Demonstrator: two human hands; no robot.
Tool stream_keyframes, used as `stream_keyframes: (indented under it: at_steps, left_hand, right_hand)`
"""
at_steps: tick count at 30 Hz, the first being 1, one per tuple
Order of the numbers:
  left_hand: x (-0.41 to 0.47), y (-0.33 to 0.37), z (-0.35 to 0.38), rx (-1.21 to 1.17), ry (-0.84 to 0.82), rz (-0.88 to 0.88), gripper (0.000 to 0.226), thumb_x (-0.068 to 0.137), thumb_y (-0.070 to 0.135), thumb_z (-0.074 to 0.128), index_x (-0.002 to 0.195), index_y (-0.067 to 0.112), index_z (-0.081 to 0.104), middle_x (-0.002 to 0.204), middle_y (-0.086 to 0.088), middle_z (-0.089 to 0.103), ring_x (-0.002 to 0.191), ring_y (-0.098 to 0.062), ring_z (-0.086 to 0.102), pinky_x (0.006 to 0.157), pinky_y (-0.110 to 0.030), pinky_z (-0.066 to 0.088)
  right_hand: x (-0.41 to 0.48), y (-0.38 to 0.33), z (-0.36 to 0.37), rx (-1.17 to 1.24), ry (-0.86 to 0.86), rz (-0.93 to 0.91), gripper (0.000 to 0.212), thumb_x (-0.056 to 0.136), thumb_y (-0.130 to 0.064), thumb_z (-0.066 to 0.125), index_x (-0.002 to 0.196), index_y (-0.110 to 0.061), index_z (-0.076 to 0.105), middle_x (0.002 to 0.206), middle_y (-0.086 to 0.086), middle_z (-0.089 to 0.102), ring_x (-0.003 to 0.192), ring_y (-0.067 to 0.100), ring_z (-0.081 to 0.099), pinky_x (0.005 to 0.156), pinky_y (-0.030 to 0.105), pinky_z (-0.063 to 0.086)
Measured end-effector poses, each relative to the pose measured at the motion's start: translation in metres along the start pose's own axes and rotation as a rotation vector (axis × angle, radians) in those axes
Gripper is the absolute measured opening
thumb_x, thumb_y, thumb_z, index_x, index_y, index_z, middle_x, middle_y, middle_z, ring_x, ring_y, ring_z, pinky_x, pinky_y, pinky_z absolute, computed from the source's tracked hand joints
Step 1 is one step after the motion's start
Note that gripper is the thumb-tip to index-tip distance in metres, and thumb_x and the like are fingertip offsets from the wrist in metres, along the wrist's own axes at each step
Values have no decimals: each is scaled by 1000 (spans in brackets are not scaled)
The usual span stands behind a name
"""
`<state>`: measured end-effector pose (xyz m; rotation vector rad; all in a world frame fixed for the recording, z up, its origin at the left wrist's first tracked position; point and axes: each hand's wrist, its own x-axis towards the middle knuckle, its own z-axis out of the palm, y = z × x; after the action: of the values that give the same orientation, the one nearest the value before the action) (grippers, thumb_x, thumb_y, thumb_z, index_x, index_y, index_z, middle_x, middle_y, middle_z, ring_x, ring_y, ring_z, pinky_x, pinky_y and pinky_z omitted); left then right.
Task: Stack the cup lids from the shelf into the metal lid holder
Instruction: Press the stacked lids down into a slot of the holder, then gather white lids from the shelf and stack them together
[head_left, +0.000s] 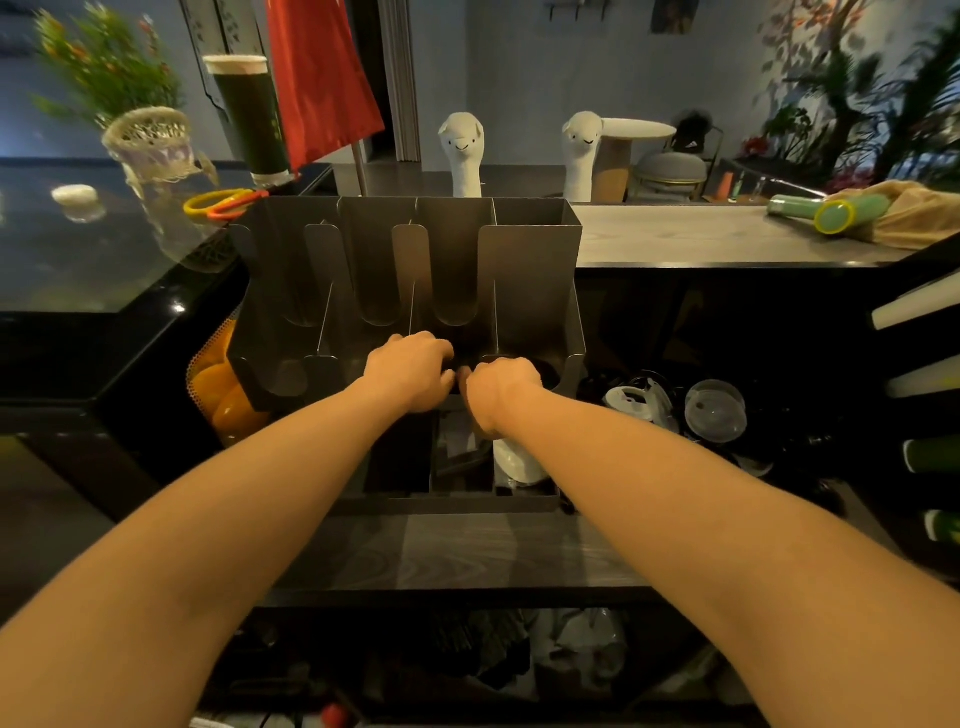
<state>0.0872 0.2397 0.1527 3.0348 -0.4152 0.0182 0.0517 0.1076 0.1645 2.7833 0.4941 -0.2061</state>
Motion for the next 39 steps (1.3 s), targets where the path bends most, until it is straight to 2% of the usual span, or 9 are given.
stream_keyframes:
  at_steps: [3,5,8,11,15,19,24,33,39]
  left_hand:
    - [-21,-4,-1,-13,131,19,45,96,39,58,138,28,52,145,-1,48,135,-35,38,105,-51,41]
    - [-38,-9,-2,13,282,87,42,94,37,61,134,25,58,139,-2,54,133,-32,41,103,-47,41]
    - [-60,-15,1,-54,427,167,35,92,36,65,124,21,64,120,-3,63,117,-25,52,88,-37,48]
    - [-76,-10,14,-132,347,136,28,92,39,63,115,25,66,104,3,64,100,-17,57,75,-32,52]
    - [-86,6,42,-141,132,126,25,91,44,62,109,26,67,96,8,63,85,-12,60,67,-29,51]
    - [-87,34,66,-113,-27,180,21,94,43,60,105,26,66,91,9,64,77,-11,60,60,-27,46]
    - [-76,88,85,-106,-137,301,27,93,48,57,110,28,65,103,4,67,93,-21,64,80,-38,55]
    - [-38,179,103,-85,-135,385,22,92,47,57,100,27,62,101,3,64,89,-21,61,75,-38,53]
    - [22,213,105,-165,-117,318,37,91,44,60,122,22,59,119,-4,58,103,-24,59,84,-43,55]
  right_hand:
    - [-10,4,4,-11,157,-32,59,96,-24,57,148,-15,31,90,4,51,66,18,49,61,34,40]
    - [-16,6,8,-9,214,-32,60,96,-31,57,148,-17,31,87,3,50,61,17,45,55,33,38]
    - [-28,8,18,39,252,-25,60,96,-35,55,149,-19,31,88,2,55,60,16,43,55,33,38]
    - [-43,4,32,69,223,-4,53,95,-34,57,142,-18,39,89,0,56,65,18,47,59,34,40]
    - [-65,1,57,86,112,59,38,94,-32,55,127,-15,48,110,9,63,93,32,61,65,38,40]
    - [-89,5,86,131,4,155,36,95,-31,52,127,-14,50,115,11,62,96,33,60,66,40,40]
    - [-127,26,120,219,-32,300,36,94,-33,53,125,-15,51,120,10,60,107,34,60,72,40,42]
    - [-156,101,164,322,2,537,31,96,-34,51,120,-15,53,113,9,61,99,33,61,68,40,40]
    - [-123,159,180,310,61,564,31,96,-35,54,119,-14,53,110,9,62,97,32,62,66,38,40]
